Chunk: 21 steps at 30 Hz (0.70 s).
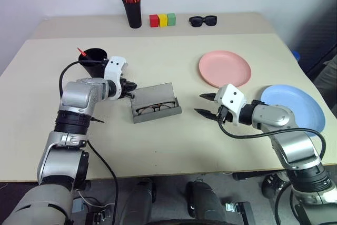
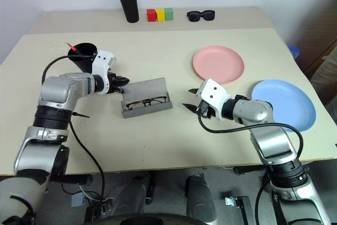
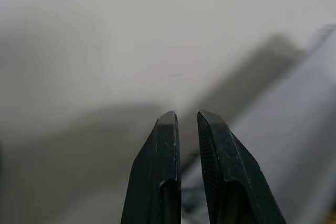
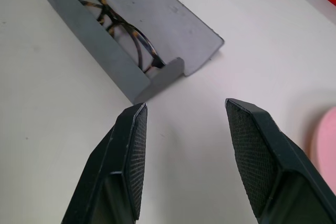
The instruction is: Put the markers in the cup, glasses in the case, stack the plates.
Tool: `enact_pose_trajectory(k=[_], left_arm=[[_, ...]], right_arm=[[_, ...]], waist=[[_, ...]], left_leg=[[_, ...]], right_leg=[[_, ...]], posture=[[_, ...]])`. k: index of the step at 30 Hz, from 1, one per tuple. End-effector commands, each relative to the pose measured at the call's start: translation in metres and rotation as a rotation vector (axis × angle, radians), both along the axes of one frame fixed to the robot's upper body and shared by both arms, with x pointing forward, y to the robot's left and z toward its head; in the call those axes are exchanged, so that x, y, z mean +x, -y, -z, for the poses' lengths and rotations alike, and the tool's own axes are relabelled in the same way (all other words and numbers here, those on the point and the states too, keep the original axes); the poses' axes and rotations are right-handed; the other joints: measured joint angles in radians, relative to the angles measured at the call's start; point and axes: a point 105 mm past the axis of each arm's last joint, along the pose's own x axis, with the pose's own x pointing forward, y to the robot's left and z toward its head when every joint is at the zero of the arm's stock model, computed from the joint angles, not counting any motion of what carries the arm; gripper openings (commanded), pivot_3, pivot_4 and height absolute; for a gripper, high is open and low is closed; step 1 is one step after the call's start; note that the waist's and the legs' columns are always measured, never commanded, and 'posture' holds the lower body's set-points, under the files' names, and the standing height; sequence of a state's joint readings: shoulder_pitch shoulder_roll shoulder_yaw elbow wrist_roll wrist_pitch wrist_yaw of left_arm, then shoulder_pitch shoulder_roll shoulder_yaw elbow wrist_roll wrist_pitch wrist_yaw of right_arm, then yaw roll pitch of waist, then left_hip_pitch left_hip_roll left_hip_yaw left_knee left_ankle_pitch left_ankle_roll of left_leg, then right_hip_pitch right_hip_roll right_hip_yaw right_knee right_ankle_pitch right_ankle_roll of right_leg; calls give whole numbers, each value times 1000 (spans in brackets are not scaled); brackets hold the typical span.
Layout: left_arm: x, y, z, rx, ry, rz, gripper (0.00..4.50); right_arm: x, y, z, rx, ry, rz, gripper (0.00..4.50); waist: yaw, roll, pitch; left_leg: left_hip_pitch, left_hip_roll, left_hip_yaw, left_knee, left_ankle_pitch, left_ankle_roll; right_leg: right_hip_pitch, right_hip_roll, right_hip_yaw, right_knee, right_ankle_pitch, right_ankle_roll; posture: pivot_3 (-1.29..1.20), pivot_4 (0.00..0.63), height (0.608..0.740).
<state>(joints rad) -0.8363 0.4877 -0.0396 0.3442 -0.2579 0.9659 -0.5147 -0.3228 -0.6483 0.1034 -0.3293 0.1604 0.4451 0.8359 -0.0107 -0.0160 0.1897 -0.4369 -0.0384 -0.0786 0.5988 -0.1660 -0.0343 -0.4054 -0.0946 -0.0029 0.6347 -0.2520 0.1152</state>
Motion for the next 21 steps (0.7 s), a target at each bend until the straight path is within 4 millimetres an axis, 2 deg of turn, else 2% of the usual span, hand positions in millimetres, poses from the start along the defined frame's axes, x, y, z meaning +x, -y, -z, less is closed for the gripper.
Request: enact_pose_trajectory(k=[1, 9, 13, 21], left_arm=[[12, 1, -19, 23, 88, -15, 566], [14, 18, -4, 81, -5, 90, 566], [3, 30, -9, 12, -44, 188, 566], [-22, 30, -17, -35, -41, 328, 566]], right_arm=[[0, -6, -9, 13, 43, -21, 2374], [-1, -8, -8, 25, 44, -20, 2374], [-2, -7, -7, 27, 42, -13, 2374], [0, -8, -7, 31, 46, -10, 2374]], waist=[[0, 0, 0], [-2, 0, 0], [-2, 0, 0], [-5, 0, 0]], left_leg=[[0, 0, 0, 0, 0, 0], [0, 0, 0, 0, 0, 0], [0, 0, 0, 0, 0, 0], [0, 0, 0, 0, 0, 0]], right_leg=[[0, 0, 0, 0, 0, 0], [0, 0, 0, 0, 0, 0], [0, 0, 0, 0, 0, 0], [0, 0, 0, 1, 0, 0]], posture=[[0, 150, 740], [0, 150, 740], [0, 150, 740], [0, 150, 740]])
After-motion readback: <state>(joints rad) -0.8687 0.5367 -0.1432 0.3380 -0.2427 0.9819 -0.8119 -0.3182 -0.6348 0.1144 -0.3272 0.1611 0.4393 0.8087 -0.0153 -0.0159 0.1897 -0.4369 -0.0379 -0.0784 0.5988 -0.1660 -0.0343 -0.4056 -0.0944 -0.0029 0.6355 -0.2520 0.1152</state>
